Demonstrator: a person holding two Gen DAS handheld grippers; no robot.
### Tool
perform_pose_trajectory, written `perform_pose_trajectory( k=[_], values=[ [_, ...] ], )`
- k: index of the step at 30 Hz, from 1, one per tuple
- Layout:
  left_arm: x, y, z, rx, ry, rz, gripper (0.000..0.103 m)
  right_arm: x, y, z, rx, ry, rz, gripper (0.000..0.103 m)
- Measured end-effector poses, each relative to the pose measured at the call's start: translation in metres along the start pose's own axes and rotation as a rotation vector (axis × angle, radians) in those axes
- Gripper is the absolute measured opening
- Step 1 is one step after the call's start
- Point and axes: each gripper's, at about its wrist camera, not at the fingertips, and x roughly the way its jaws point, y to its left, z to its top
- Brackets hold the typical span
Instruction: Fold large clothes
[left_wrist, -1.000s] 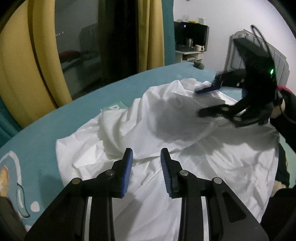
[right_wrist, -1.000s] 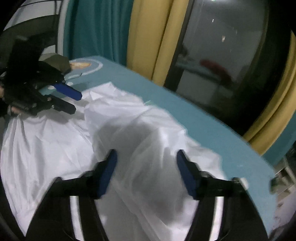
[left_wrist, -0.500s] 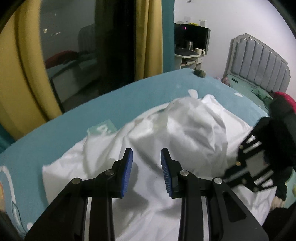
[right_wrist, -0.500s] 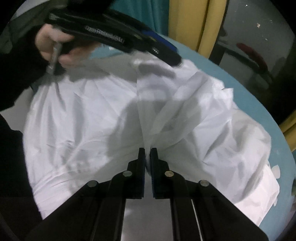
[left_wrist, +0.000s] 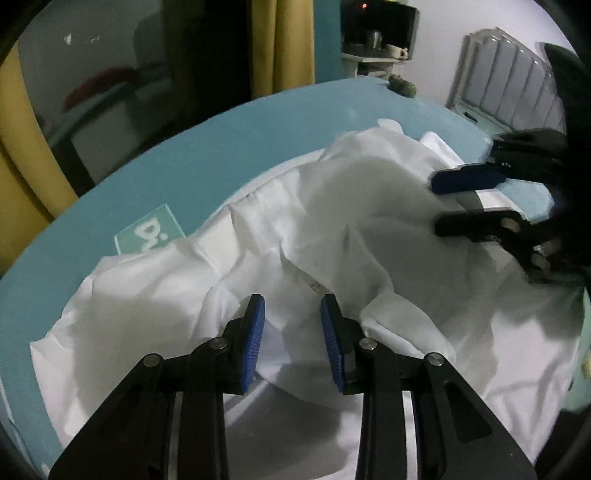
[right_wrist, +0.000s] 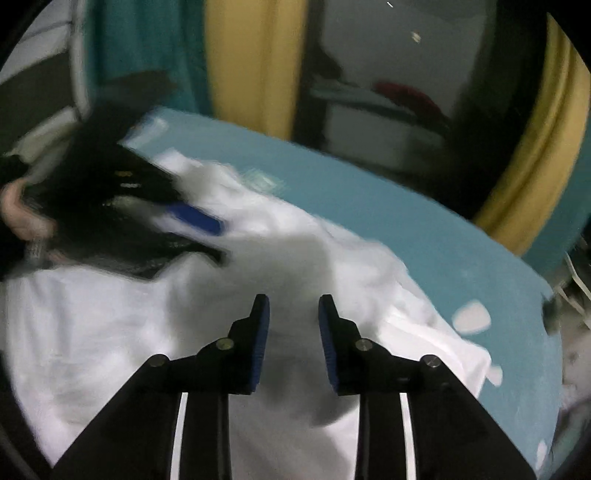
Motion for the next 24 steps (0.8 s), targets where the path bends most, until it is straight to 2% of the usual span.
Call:
perform_pose_trajectory(
  k=[2,5,8,11,13,15,17,20,24],
  values=[
    [-0.013,0.004,-0.007,-0.017,-0.007,0.013,0.035,0.013,0.001,-0.007,0.009,0.039,0.012,0.034],
    [-0.044,0.015,-0.020,-0.064,-0.075,0.012,0.040,0.009,0.006,-0.009,-0.014,0.021,0.009,0.040],
    [-0.069,0.029,-0.037,-0.101,-0.099,0.068,0.041,-0.005,0.001,-0.006,-0.007,0.004,0.001,0.044],
    [-0.072,0.036,-0.058,-0.116,-0.068,0.090,0.042,-0.024,0.003,-0.015,-0.010,-0.036,-0.030,0.050],
    [-0.066,0.040,-0.071,-0.135,-0.029,0.106,0.043,-0.020,0.000,-0.023,-0.016,-0.015,-0.045,0.058],
    [-0.061,0.047,-0.084,-0.158,-0.008,0.100,0.043,-0.006,-0.007,-0.031,-0.002,0.037,-0.052,0.059],
    [-0.064,0.050,-0.089,-0.178,-0.027,0.087,0.044,-0.003,-0.009,-0.040,0.016,0.062,-0.062,0.061],
    [-0.082,0.052,-0.098,-0.215,-0.066,0.104,0.044,-0.013,-0.011,-0.048,0.051,0.061,-0.048,0.061],
    [-0.108,0.052,-0.110,-0.266,-0.140,0.153,0.044,-0.037,-0.010,-0.062,0.090,0.032,-0.082,0.061]
  ],
)
